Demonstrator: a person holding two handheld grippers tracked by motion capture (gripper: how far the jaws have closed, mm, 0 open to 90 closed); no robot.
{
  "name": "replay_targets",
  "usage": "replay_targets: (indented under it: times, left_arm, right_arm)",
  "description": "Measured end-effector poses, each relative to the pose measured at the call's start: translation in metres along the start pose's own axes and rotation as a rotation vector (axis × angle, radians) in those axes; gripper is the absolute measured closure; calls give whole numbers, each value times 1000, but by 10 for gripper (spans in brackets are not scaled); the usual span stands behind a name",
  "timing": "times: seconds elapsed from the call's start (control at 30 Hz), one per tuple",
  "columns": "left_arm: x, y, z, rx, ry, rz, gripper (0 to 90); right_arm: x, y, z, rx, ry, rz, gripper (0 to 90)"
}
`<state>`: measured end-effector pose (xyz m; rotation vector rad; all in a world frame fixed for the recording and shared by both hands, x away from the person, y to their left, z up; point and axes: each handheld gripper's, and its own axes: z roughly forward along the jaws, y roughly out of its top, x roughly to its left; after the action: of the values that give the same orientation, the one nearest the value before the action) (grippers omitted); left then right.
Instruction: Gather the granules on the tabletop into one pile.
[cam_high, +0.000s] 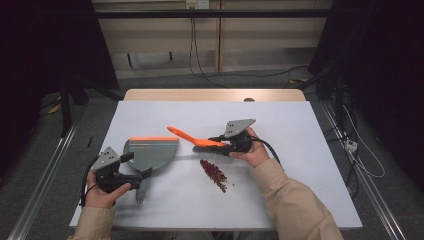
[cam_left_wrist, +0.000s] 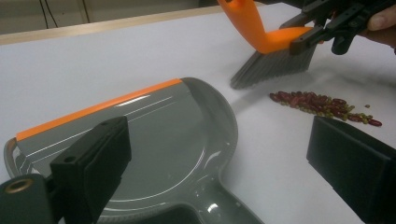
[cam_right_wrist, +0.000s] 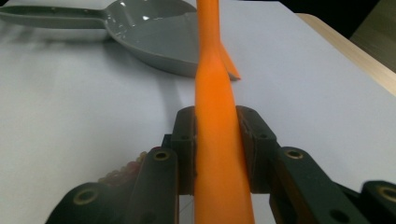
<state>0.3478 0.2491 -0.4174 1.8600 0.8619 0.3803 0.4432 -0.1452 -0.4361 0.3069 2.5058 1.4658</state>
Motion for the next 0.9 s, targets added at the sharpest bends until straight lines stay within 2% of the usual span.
replay_targets:
  times: [0.4, 0.53, 0.9]
  left_arm:
    - [0, 0, -1, -6, 2, -4, 64]
    - [0, 0, 0, -1, 0, -2, 64]
    - [-1, 1, 0, -1, -1, 5, 64]
  right_arm:
    - [10, 1, -2, 27, 62, -49, 704]
    - [16, 1, -5, 28, 86, -50, 704]
    - [30, -2, -14, 19, 113, -42, 703]
